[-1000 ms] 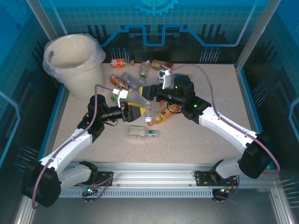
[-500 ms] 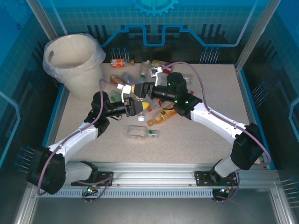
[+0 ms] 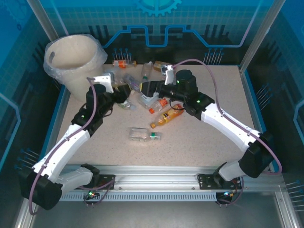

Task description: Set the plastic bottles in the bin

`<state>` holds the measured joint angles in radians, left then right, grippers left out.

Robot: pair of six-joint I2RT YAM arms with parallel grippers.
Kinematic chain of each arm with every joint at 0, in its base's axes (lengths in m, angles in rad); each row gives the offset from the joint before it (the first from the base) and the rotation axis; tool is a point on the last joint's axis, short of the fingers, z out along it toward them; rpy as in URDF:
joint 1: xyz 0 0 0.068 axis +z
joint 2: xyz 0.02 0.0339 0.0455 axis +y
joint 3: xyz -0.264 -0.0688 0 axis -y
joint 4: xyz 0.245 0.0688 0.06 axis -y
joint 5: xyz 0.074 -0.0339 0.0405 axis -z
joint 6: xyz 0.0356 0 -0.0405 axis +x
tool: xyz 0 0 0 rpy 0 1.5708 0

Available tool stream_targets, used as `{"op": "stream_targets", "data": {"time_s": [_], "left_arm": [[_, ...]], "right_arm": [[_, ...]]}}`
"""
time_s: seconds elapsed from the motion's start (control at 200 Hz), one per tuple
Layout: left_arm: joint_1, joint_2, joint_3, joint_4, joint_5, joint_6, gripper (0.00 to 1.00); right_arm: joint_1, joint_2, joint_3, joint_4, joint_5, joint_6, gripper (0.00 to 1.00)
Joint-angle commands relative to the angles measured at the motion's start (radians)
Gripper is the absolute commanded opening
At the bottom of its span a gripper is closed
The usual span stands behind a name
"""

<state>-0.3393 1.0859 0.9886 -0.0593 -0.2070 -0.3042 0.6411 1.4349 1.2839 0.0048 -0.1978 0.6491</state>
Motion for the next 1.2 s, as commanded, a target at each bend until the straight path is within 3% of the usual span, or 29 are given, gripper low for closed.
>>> {"op": "stream_targets", "data": {"time_s": [0.0,0.135,0.28,0.48,0.64,0.76,1.025,1.196], "left_arm": [[0.063,0.045,0.139,-0.014,-0.331,0.148,0.49],[0.168,0.154,0.306,-0.002,-0.359,0.182,0.49],[0.314,0.279,0.441,0.006,-0.311,0.134,0.49],[0.415,0.524,0.701,-0.06,-0.234,0.158,0.49],[0.46,0.701,0.9,-0.206,-0.118,0.114,0.49],[0.502,0.794,1.024,-0.336,-0.016,-0.022,0.5],[0.535,0.975,1.196,-0.409,0.22,-0.147,0.55],[0.542,1.047,1.307,-0.517,0.239,-0.154,0.65]], "right_arm": [[-0.026,-0.082,-0.062,-0.062,0.109,-0.061,1.0],[-0.04,-0.163,-0.157,-0.063,0.173,-0.083,1.0],[-0.051,-0.24,-0.215,-0.089,0.214,-0.107,1.0],[-0.054,-0.342,-0.268,-0.121,0.278,-0.14,1.0],[-0.062,-0.385,-0.285,-0.167,0.325,-0.151,1.0],[-0.07,-0.411,-0.282,-0.21,0.356,-0.163,1.0],[-0.082,-0.455,-0.311,-0.242,0.394,-0.162,1.0],[-0.085,-0.456,-0.321,-0.246,0.39,-0.16,1.0]]}}
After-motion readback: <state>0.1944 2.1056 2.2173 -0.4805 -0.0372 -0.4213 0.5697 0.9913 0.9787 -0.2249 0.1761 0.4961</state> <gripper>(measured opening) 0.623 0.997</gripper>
